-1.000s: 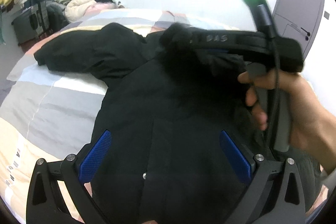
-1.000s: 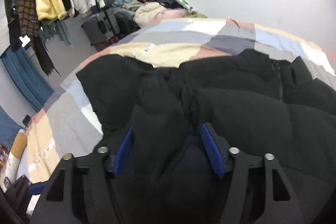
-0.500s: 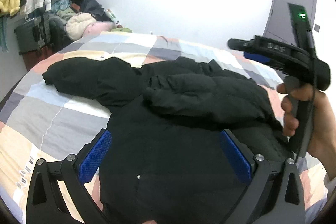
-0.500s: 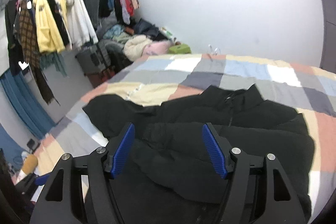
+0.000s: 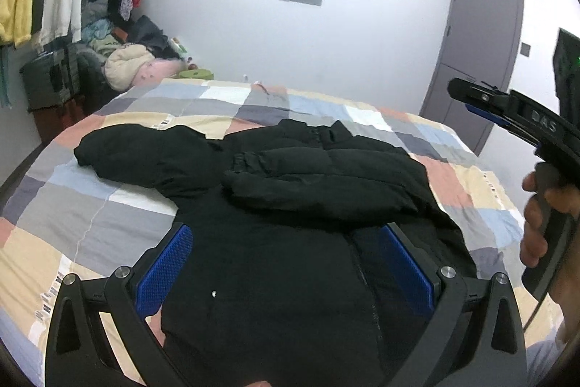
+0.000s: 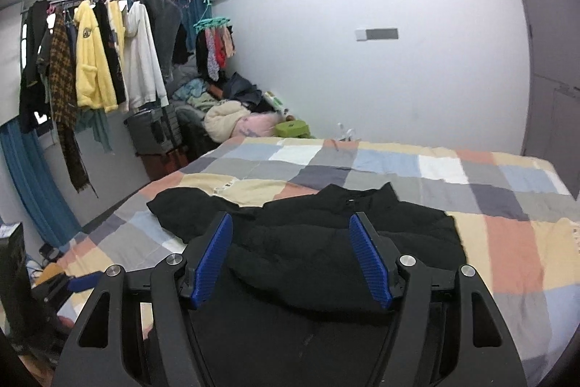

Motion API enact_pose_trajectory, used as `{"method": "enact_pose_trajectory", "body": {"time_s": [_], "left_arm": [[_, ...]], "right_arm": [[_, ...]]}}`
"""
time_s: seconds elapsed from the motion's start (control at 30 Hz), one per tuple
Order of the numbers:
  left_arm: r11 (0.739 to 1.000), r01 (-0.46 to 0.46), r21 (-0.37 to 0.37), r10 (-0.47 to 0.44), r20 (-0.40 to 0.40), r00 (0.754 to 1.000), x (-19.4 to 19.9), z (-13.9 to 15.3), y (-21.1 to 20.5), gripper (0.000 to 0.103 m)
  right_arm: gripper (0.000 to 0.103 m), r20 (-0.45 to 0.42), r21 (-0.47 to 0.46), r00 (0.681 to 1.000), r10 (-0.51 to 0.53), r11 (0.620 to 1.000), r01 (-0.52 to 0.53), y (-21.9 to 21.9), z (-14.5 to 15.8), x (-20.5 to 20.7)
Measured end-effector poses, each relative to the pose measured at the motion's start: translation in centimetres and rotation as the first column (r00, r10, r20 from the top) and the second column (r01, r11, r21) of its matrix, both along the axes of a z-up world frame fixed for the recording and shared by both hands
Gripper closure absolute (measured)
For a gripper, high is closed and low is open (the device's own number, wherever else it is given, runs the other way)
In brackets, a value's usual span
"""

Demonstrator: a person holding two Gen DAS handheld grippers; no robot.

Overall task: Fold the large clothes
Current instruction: 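Release the sleeve onto the jacket body and withdraw the right gripper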

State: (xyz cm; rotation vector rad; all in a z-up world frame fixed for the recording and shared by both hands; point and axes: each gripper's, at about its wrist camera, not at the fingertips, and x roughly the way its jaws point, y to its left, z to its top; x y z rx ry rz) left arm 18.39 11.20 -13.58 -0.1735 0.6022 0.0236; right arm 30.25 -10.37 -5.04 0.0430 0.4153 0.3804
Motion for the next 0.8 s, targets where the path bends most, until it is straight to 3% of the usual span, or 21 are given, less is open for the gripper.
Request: {"method": "enact_pose_trajectory", "body": {"time_s": [0.13, 0.47, 0.8], "left_arm": [[1.000, 0.016, 0.026, -0.016, -0.009, 1.000, -0.5, -0.3, -1.2, 0.000], [0.997, 0.070, 0.044, -0.070, -0.022, 0.997, -2.5, -2.4, -3.9, 0.000], [0.998, 0.062, 0.004, -0.062, -0.004, 0.998, -3.8, -3.4, -4.1, 0.000]], "right_arm": [[0.037, 0.026, -0.027, 0.999, -0.041, 0.999, 0.042, -1.1, -0.5, -2.5], [0.027, 0.015, 0.018, 0.982, -0.186, 0.982, 0.186, -6.3, -4.5, -8.7], [0.025, -0.020, -0.016, 0.980, -0.198, 0.980, 0.198, -7.2, -8.3, -13.3]]}}
